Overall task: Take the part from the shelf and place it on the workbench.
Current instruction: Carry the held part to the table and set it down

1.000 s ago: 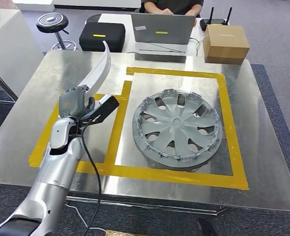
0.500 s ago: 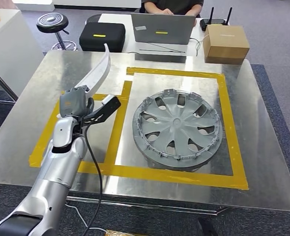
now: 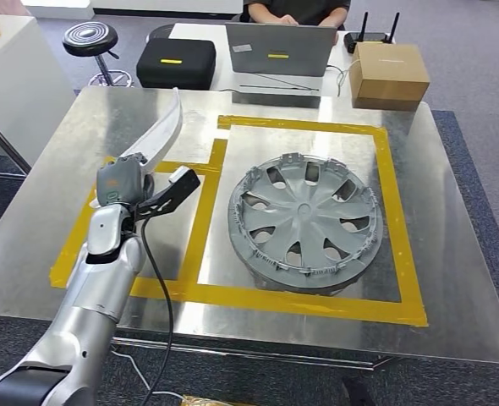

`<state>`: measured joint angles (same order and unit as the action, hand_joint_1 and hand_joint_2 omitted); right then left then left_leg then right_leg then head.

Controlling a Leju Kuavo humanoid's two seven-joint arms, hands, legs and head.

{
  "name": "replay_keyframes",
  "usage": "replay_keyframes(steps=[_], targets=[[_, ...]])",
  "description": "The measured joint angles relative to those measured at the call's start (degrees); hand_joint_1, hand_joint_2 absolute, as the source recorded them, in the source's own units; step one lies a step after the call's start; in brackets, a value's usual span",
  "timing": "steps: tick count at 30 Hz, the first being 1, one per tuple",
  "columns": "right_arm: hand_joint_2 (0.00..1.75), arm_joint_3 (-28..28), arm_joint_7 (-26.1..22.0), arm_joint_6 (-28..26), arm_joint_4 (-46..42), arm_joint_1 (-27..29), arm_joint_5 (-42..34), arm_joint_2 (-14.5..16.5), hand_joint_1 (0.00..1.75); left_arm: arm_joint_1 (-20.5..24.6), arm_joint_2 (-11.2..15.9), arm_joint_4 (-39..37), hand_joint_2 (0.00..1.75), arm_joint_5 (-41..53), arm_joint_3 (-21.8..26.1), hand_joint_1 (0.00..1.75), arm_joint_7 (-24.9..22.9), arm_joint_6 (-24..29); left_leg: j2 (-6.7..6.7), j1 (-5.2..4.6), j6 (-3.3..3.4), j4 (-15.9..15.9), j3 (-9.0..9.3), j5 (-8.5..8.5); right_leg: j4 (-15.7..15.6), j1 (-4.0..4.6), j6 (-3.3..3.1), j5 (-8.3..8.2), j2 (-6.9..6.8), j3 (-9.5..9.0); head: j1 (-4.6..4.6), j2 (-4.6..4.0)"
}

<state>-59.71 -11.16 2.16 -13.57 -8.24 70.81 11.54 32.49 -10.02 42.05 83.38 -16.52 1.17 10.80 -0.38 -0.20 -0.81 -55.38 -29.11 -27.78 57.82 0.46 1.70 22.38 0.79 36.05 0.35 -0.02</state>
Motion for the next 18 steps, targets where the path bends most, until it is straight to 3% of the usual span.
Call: replay_keyframes(steps=[18], targets=[[0.0, 0.0, -0.07, -0.11, 0.0, 0.35, -0.38, 0.0, 0.0, -0.85, 1.17, -2.96, 1.75, 4.28, 3.18, 0.0, -2.45, 0.22, 0.0, 0.0, 0.0, 0.0, 0.0, 0.0, -0.01, 0.0, 0.0, 0.0, -0.02, -0.01, -0.01, 0.0]])
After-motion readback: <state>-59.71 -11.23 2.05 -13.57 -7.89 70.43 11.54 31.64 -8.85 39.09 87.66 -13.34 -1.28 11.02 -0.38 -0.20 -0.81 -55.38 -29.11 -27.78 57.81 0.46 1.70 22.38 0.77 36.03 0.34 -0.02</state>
